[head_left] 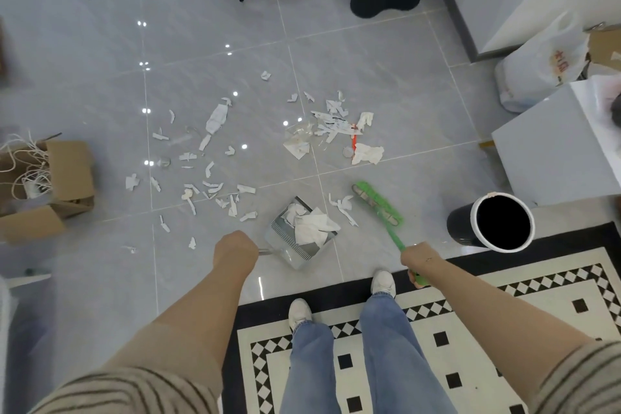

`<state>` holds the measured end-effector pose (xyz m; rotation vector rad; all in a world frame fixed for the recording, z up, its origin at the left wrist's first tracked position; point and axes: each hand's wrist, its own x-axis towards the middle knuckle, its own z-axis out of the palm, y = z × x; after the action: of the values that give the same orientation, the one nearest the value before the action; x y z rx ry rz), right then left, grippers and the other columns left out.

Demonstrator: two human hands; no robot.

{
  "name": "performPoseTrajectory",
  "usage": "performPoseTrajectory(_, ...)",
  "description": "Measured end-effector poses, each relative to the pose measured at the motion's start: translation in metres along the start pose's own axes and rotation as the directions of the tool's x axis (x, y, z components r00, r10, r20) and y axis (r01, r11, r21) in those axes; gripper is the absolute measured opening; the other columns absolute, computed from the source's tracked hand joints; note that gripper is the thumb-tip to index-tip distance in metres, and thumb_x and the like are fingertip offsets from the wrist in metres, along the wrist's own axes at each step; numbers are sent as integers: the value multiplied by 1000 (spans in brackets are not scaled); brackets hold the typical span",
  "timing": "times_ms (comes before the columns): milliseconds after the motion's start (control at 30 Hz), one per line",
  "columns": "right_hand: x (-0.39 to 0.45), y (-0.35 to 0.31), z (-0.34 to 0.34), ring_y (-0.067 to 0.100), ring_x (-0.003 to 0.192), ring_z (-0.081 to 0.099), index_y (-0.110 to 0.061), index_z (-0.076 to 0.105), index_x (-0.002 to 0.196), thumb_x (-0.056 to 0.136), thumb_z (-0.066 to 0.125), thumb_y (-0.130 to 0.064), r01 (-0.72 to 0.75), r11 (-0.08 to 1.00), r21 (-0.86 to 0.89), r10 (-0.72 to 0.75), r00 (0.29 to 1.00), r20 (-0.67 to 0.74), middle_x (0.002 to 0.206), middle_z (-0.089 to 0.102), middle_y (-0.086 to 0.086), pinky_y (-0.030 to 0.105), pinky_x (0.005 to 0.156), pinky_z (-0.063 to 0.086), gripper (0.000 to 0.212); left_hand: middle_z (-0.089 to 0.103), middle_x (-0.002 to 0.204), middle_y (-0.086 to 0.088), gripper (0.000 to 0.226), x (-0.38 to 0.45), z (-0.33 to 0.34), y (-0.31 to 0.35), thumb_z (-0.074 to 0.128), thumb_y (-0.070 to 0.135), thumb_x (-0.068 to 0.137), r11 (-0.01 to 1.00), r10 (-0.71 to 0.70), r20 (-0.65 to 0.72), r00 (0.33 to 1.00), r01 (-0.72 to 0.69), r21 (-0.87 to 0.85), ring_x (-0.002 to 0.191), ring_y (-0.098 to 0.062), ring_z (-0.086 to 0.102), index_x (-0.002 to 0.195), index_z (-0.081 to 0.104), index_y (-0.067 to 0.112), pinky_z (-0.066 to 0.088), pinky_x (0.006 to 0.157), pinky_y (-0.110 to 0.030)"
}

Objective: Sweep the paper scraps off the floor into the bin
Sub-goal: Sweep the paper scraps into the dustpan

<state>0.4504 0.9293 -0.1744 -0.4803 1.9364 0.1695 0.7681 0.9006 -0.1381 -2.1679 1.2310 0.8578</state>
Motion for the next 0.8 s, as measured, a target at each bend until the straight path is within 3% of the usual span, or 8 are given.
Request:
performPoseTrajectory(100,-13,-1,12,17,53,45,-14,39,64,91,46,-6,84,986,-144,-77,996,52,66,45,5,27,50,44,29,64,119,-12,27,-1,4,4,45,5,94,1000,9,-1,1000,-9,-4,112,-24,61,113,63,2,48,89,-27)
performPoseTrajectory(200,-25,-10,4,16,50,46,-11,48,71,90,48,-5,105,962,-254,-84,992,91,63,47,5,23,44,41,20,65,118,-11,27,-2,4,5,45,4,92,1000,-2,3,1000,2,-14,110,-25,61,113,64,3,49,88,-28)
performPoseTrajectory(267,-32,-18,-9,15,45,47,-3,64,95,92,44,-6,106,939,-328,-86,993,75,57,50,6,21,42,39,20,65,118,-11,28,-2,3,5,45,4,92,1000,-1,0,1000,1,-25,111,-25,61,113,64,4,49,89,-28)
performPoseTrajectory(333,-37,-22,-19,16,42,47,-1,61,120,92,39,-5,136,917,-374,-125,991,53,55,52,7,22,41,39,36,64,118,-11,27,-4,3,5,45,5,92,999,3,3,1000,-3,-35,111,-25,61,113,64,4,49,89,-28)
performPoseTrajectory(433,-34,-29,-23,19,41,46,-8,54,130,92,37,-4,211,892,-399,-217,976,31,59,53,10,24,41,41,42,65,118,-11,28,-6,6,5,46,5,92,999,12,5,1000,-12,-43,111,-24,61,113,64,5,50,88,-28)
performPoseTrajectory(567,-16,-41,-24,19,49,46,2,57,122,93,38,-5,190,930,-315,-215,976,-47,62,51,11,28,49,39,35,65,118,-10,27,-3,6,3,45,5,93,998,7,-11,1000,-8,-56,110,-23,62,113,64,6,50,88,-27)
performPoseTrajectory(700,-6,-39,-2,19,52,43,-1,50,85,92,45,-4,104,982,-158,-116,991,-66,64,44,9,27,47,38,9,64,120,-10,28,0,9,3,45,6,94,998,10,-18,1000,-11,-61,113,-23,61,115,63,6,49,89,-27)
performPoseTrajectory(800,-3,-23,39,18,43,39,1,48,82,89,45,2,-22,990,141,19,1000,24,60,37,10,20,40,32,8,64,120,-10,29,2,10,5,44,5,94,998,14,-21,1000,-15,-67,113,-24,60,115,63,6,49,88,-27)
